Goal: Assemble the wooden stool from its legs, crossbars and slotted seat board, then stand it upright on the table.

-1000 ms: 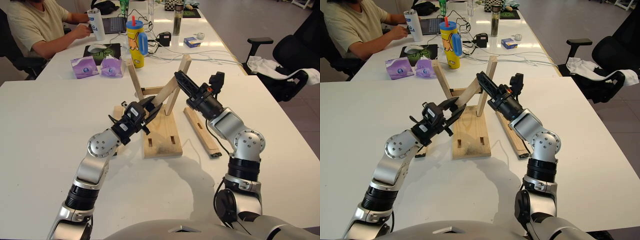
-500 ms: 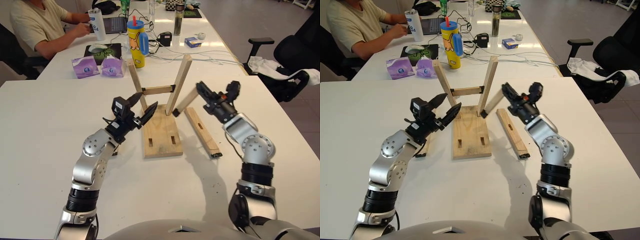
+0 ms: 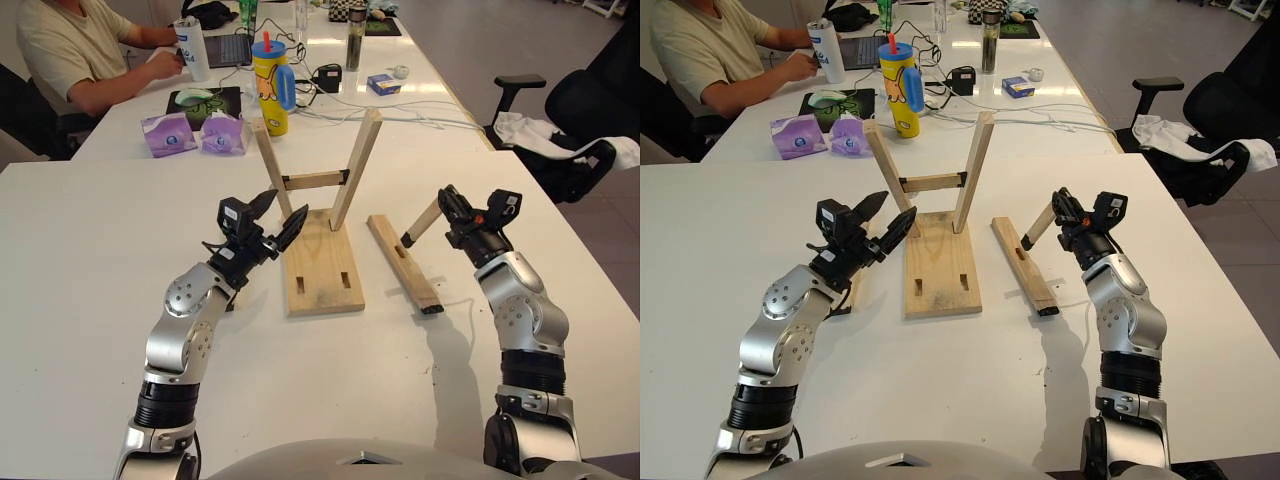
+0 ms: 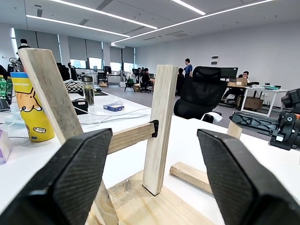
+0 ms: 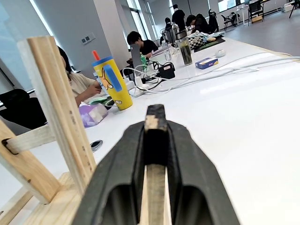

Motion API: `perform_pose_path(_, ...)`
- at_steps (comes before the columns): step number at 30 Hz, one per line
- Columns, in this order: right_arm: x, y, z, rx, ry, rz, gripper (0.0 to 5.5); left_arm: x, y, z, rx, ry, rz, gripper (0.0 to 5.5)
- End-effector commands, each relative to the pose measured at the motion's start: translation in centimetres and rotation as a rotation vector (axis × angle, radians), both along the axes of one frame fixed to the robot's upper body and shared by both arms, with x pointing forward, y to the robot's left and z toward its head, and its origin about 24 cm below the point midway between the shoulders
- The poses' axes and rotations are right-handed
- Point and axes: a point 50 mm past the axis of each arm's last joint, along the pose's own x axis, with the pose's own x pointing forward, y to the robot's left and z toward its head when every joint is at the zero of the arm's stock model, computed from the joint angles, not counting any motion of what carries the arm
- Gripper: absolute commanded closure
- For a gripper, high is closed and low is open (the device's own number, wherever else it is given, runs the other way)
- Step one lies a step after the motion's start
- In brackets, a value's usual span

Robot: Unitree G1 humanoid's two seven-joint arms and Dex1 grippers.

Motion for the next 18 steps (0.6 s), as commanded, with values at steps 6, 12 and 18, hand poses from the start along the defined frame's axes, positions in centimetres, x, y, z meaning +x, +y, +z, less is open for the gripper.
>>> perform_pose_path(6,-0.5,1.0,-1.0,0.021,0.028,0.032,5.05,0.0,0.0,-0.1,0.005,0.015,0.0,2.15)
perform_pose_path(12,-0.4,0.9,-1.4,-0.011,0.035,0.008,5.05,0.1,0.1,0.1,0.008,0.014,-0.002,2.15)
perform_pose_path(18,-0.7,1.3,-2.0,-0.148,0.029,0.031,5.05,-0.1,0.2,0.0,0.009,0.016,0.006,2.15)
